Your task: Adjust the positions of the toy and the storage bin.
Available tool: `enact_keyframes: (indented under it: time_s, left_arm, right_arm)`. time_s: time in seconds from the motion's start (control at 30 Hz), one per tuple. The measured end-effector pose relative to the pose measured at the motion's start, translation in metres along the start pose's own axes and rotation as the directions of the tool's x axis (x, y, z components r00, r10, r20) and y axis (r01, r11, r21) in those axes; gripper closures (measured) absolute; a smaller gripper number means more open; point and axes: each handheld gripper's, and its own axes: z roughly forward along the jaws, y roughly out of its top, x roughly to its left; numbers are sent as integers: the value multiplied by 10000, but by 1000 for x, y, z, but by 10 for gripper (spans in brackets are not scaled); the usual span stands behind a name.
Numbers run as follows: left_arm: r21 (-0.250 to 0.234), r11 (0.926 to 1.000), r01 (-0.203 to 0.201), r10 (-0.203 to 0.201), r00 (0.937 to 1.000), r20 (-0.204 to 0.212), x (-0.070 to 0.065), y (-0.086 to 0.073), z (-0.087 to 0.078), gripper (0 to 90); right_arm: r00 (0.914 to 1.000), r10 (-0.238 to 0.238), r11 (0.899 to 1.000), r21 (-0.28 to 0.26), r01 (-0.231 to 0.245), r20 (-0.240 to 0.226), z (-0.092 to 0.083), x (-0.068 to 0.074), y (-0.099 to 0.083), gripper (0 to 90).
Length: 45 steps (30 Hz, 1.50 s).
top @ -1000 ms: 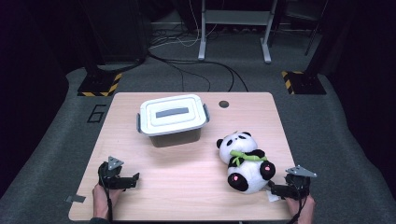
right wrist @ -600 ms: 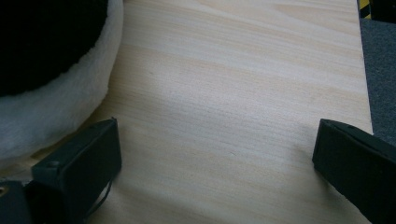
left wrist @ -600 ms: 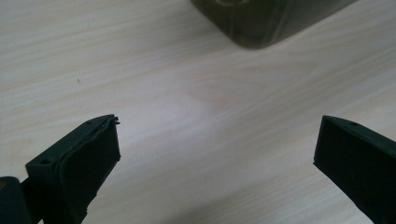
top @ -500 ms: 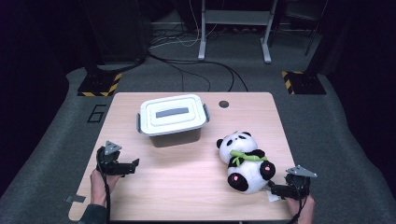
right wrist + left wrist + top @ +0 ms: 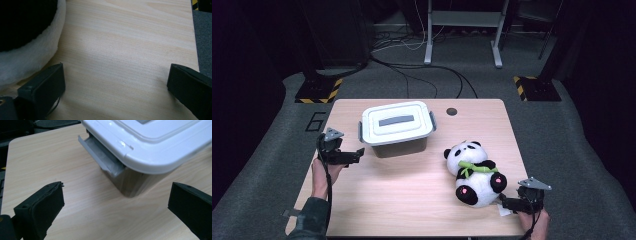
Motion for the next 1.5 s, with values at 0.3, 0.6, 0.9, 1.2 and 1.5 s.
enact_keyframes:
  time_s: [0.3, 0.6, 0.9, 1.2, 1.5]
  left_arm:
    - [-72, 10000, -54, 55, 9999, 123, -2, 31, 12, 16]
    - [258, 9996, -143, 137, 9997, 225, -10, 43, 32, 160]
    - [422, 9990, 149, -175, 9978, 637, -10, 46, 44, 264]
    - [284, 9985, 460, -481, 9959, 766, -12, 45, 47, 265]
    - [119, 9966, 818, -823, 9951, 553, -19, 42, 47, 262]
  right_arm:
    - [10000, 18, 10000, 5, -18, -5, 0, 0, 0, 10]
    - [10000, 29, 10000, 0, -29, -6, 0, 0, 0, 13]
    - [10000, 24, 10000, -8, -24, -15, 0, 0, 0, 15]
    - [10000, 13, 10000, -7, -13, -13, 0, 0, 0, 16]
    - [10000, 40, 10000, -20, -40, -12, 0, 0, 0, 18]
